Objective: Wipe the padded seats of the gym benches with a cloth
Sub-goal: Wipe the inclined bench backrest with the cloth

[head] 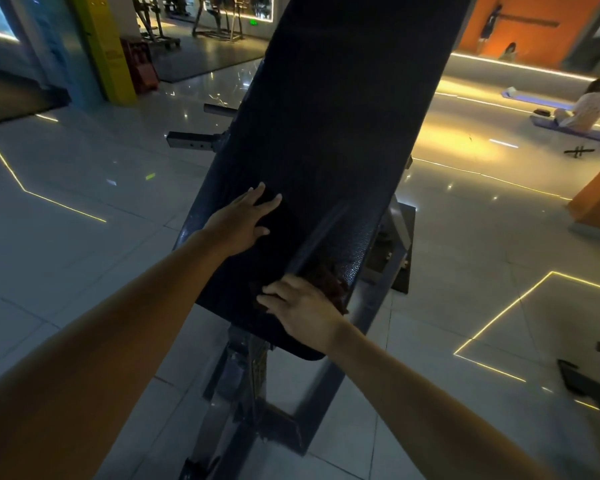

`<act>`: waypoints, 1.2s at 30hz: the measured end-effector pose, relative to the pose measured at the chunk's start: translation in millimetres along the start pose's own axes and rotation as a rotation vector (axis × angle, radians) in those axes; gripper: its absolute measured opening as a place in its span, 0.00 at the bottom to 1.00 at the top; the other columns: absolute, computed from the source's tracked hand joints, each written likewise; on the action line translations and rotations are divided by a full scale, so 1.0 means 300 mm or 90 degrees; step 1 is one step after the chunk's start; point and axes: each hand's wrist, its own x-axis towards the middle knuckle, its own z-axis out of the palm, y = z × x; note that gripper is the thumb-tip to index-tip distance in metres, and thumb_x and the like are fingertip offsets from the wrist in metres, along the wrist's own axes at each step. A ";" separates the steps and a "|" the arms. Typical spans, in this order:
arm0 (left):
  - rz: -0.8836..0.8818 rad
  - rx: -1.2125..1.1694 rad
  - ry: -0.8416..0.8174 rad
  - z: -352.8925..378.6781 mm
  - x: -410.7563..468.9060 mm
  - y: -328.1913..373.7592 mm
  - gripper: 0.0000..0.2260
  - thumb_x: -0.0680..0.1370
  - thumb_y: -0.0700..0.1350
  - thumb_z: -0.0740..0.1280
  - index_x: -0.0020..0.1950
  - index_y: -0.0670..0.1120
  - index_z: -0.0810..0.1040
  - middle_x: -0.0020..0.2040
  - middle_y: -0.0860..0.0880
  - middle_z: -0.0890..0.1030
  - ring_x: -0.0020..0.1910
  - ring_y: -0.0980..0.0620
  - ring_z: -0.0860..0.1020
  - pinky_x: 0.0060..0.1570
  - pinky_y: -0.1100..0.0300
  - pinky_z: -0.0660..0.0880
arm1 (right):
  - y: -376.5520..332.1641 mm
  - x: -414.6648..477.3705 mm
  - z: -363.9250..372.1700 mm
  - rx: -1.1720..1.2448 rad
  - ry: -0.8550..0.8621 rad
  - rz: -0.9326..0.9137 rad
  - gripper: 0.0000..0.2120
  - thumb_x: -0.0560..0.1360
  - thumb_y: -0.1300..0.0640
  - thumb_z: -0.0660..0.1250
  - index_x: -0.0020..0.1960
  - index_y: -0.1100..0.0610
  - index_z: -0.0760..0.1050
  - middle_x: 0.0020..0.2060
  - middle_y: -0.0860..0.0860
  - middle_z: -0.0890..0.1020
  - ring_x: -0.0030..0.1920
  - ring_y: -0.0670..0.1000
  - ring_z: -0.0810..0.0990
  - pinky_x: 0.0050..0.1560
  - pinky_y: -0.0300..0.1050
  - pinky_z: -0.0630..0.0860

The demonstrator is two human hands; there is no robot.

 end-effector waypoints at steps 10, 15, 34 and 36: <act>0.009 -0.012 0.010 0.004 0.004 0.001 0.32 0.81 0.46 0.64 0.80 0.55 0.50 0.81 0.47 0.44 0.80 0.47 0.47 0.74 0.47 0.61 | 0.349 0.142 -0.283 -0.193 0.237 0.328 0.11 0.78 0.60 0.65 0.58 0.61 0.82 0.51 0.56 0.77 0.50 0.57 0.73 0.54 0.44 0.72; 0.020 -0.018 0.016 0.005 0.003 -0.008 0.32 0.81 0.46 0.64 0.80 0.56 0.51 0.81 0.47 0.44 0.80 0.48 0.47 0.73 0.47 0.62 | 0.191 0.073 -0.183 -0.118 0.150 0.224 0.15 0.68 0.68 0.76 0.53 0.61 0.83 0.48 0.57 0.82 0.46 0.59 0.75 0.50 0.45 0.74; 0.009 0.001 0.020 0.007 -0.010 -0.005 0.31 0.82 0.48 0.63 0.80 0.57 0.49 0.81 0.49 0.43 0.79 0.49 0.46 0.70 0.47 0.65 | 0.305 0.166 -0.245 -0.160 0.181 0.284 0.12 0.75 0.65 0.70 0.57 0.61 0.82 0.49 0.57 0.79 0.49 0.61 0.75 0.49 0.51 0.79; 0.011 -0.007 0.025 0.015 -0.009 -0.010 0.31 0.82 0.48 0.63 0.80 0.57 0.49 0.81 0.49 0.43 0.79 0.49 0.46 0.70 0.47 0.65 | 0.258 0.155 -0.213 -0.129 0.173 0.279 0.11 0.75 0.64 0.70 0.57 0.61 0.82 0.49 0.57 0.79 0.49 0.61 0.75 0.49 0.50 0.78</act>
